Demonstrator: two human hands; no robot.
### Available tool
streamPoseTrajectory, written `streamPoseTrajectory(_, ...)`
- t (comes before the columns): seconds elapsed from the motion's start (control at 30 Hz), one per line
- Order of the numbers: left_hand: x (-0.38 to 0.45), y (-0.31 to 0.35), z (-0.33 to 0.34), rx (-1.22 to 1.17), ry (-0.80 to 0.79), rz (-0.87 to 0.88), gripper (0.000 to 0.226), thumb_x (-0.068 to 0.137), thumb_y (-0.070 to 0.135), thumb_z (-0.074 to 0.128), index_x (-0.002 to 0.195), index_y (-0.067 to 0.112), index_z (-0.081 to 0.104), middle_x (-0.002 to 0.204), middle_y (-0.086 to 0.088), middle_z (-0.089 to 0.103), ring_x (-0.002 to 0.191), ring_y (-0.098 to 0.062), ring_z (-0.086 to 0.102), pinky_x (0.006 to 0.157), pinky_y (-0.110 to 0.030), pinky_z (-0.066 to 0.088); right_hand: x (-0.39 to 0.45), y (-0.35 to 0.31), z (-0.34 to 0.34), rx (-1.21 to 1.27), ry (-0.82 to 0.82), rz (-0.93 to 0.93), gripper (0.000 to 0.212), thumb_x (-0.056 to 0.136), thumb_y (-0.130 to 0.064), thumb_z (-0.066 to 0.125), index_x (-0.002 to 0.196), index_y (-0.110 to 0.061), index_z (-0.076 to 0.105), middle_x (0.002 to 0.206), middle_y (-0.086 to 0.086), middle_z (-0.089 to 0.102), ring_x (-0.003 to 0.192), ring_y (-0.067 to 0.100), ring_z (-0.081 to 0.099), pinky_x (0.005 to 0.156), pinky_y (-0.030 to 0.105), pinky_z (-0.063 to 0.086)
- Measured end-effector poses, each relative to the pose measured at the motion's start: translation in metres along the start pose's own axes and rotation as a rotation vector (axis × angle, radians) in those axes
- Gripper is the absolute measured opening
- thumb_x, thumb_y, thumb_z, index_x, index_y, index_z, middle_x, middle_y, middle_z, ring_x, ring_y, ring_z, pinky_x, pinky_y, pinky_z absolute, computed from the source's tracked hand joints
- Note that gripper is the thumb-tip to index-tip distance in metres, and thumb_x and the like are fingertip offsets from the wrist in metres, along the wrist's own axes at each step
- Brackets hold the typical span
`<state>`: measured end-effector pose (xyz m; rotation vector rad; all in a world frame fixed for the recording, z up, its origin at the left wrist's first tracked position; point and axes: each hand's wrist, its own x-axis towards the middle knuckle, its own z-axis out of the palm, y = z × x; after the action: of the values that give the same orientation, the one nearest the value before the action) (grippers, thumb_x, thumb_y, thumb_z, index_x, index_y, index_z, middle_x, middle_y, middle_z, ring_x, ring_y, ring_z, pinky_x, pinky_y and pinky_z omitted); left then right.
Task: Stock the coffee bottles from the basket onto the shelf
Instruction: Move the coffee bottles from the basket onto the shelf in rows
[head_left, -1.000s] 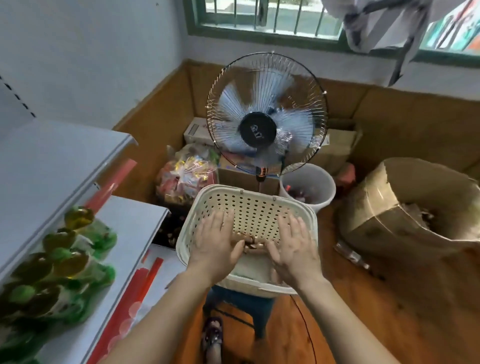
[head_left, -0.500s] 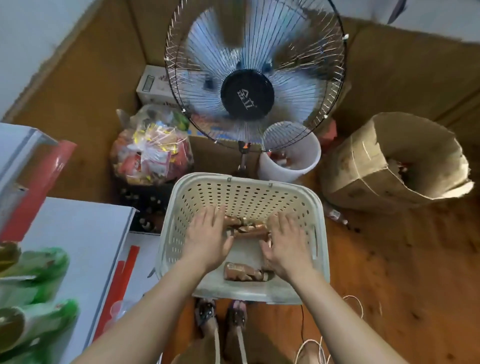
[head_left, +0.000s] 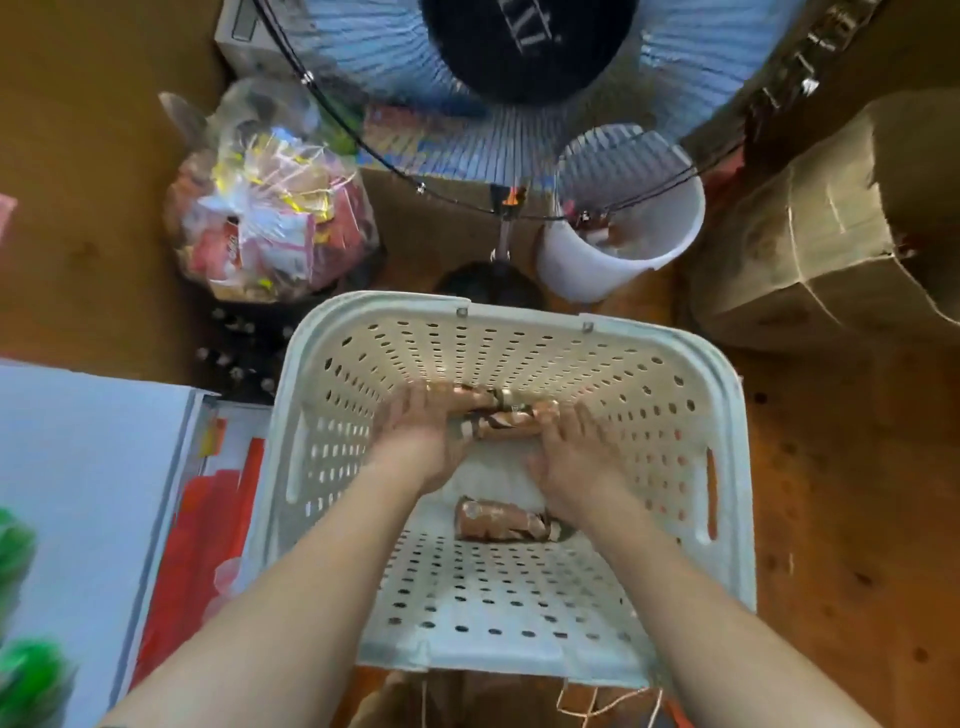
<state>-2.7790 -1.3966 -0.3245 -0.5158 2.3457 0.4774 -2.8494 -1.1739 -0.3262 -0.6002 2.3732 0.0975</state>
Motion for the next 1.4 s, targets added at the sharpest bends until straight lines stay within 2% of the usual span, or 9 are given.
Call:
streamPoseTrajectory(0.17, 0.043, -0.011, 0.025, -0.018, 0.03, -0.011, 0.09, 0.1, 0.062, 0.06, 0.167, 0.016, 0.024, 0.174, -0.016, 0.027, 0.161, -0.038, 0.022, 0.132, -0.054, 0.019, 0.035, 0.0, 0.028, -0.042, 0.011, -0.004, 0.074, 0.108, -0.056, 0.042, 0.172, -0.022, 0.026, 0.18, 0.012, 0.022, 0.168, 0.037, 0.012, 0.135, 0.06, 0.017)
streamPoseTrajectory(0.4, 0.089, -0.016, 0.06, 0.086, 0.013, 0.009, 0.097, 0.1, 0.067, 0.056, 0.172, 0.017, 0.015, 0.18, -0.012, 0.016, 0.165, -0.034, 0.018, 0.132, -0.055, 0.016, 0.073, 0.01, 0.058, -0.027, -0.044, 0.018, 0.078, 0.11, -0.056, 0.044, 0.175, -0.024, 0.013, 0.183, 0.012, 0.009, 0.17, 0.034, 0.004, 0.135, 0.049, 0.002)
streamPoseTrajectory(0.5, 0.098, -0.018, 0.066, 0.168, 0.025, -0.014, 0.084, 0.104, 0.052, 0.057, 0.171, 0.018, 0.018, 0.178, -0.012, 0.022, 0.164, -0.036, 0.021, 0.129, -0.056, 0.023, 0.082, 0.016, 0.068, -0.062, -0.08, 0.046, 0.077, 0.112, -0.053, 0.04, 0.176, -0.023, 0.009, 0.183, 0.015, 0.012, 0.169, 0.037, 0.009, 0.137, 0.052, 0.006)
streamPoseTrajectory(0.63, 0.106, -0.021, 0.071, 0.218, 0.026, -0.08, 0.056, 0.102, 0.03, 0.059, 0.155, 0.016, 0.048, 0.158, -0.012, 0.048, 0.15, -0.038, 0.04, 0.118, -0.049, 0.04, 0.09, 0.009, 0.06, -0.076, -0.071, 0.072, 0.065, 0.115, -0.042, 0.044, 0.173, -0.023, 0.023, 0.18, 0.012, 0.019, 0.166, 0.038, 0.018, 0.134, 0.05, 0.014)
streamPoseTrajectory(0.73, 0.104, -0.033, 0.091, 0.1, 0.028, -0.075, 0.053, 0.096, 0.044, 0.073, 0.14, 0.018, 0.06, 0.137, -0.012, 0.059, 0.128, -0.035, 0.053, 0.107, -0.045, 0.048, 0.092, -0.001, 0.058, -0.128, -0.078, 0.034, 0.056, 0.113, -0.03, 0.05, 0.167, -0.025, 0.037, 0.171, 0.014, 0.034, 0.158, 0.039, 0.032, 0.13, 0.049, 0.024)
streamPoseTrajectory(0.9, 0.106, -0.033, 0.104, -0.181, -0.018, -0.074, 0.059, 0.092, 0.039, 0.08, 0.136, 0.014, 0.049, 0.134, -0.016, 0.064, 0.125, -0.039, 0.061, 0.103, -0.047, 0.052, 0.098, 0.005, 0.07, -0.194, -0.116, -0.06, 0.056, 0.107, -0.037, 0.058, 0.161, -0.034, 0.045, 0.161, 0.01, 0.045, 0.149, 0.035, 0.041, 0.128, 0.049, 0.026)
streamPoseTrajectory(1.07, 0.099, -0.037, 0.101, -0.142, -0.093, -0.07, 0.086, 0.097, 0.049, 0.071, 0.167, 0.024, 0.027, 0.159, -0.013, 0.051, 0.144, -0.039, 0.05, 0.119, -0.049, 0.043, 0.103, 0.01, 0.072, -0.207, -0.208, -0.09, 0.065, 0.109, -0.036, 0.056, 0.169, -0.038, 0.03, 0.173, 0.005, 0.036, 0.157, 0.039, 0.036, 0.135, 0.053, 0.018)
streamPoseTrajectory(1.23, 0.093, -0.047, 0.106, -0.399, -0.219, -0.285, 0.055, 0.087, 0.041, 0.08, 0.134, 0.022, 0.058, 0.123, -0.009, 0.067, 0.115, -0.034, 0.065, 0.104, -0.046, 0.054, 0.103, 0.009, 0.074, -0.225, -0.204, -0.111, 0.063, 0.108, -0.042, 0.057, 0.166, -0.035, 0.035, 0.166, 0.006, 0.045, 0.158, 0.036, 0.033, 0.135, 0.055, 0.016)
streamPoseTrajectory(1.4, 0.081, -0.056, 0.11, -0.688, -0.266, -0.445, 0.049, 0.08, 0.04, 0.086, 0.12, 0.02, 0.068, 0.116, -0.01, 0.074, 0.106, -0.032, 0.071, 0.101, -0.047, 0.059, 0.102, 0.003, 0.07, -0.095, -0.182, 0.041, 0.068, 0.106, -0.069, 0.045, 0.157, -0.024, 0.047, 0.145, 0.011, 0.066, 0.14, 0.035, 0.05, 0.119, 0.049, 0.039)
